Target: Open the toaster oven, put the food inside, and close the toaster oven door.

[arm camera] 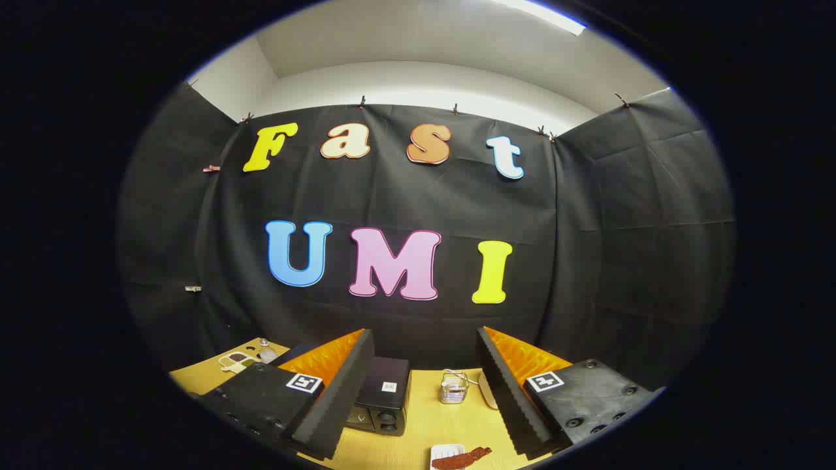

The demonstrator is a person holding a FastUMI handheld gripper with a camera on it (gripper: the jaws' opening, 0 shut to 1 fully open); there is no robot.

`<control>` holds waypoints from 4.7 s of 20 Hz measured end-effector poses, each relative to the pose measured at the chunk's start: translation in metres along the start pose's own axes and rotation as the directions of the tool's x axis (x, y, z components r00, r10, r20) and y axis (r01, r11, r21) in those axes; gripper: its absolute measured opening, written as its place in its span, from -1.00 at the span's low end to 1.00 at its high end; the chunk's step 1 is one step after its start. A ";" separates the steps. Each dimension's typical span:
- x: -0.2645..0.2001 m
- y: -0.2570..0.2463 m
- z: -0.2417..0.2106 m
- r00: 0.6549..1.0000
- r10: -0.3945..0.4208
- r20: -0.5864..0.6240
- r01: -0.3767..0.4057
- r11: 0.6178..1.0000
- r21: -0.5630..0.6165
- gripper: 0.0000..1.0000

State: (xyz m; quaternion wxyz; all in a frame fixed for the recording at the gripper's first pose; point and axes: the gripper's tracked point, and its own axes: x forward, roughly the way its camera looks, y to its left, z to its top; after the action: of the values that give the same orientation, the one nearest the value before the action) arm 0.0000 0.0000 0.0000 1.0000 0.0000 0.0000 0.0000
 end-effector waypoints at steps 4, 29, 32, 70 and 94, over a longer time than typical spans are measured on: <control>0.000 0.000 -0.001 1.000 -0.010 0.000 0.010 1.000 -0.009 0.94; 0.033 0.116 -0.066 0.999 0.011 -0.037 -0.011 1.000 0.012 0.94; 0.047 0.156 -0.098 0.997 0.039 -0.070 -0.038 0.999 0.015 0.95; 0.022 0.235 -0.297 0.865 0.006 -0.501 0.023 0.998 0.053 0.93; -0.076 0.244 -0.360 0.663 0.161 -0.732 -0.159 0.985 0.072 0.97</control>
State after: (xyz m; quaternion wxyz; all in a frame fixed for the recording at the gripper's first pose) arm -0.0764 0.2438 -0.3598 0.9117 0.0012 0.4013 0.0875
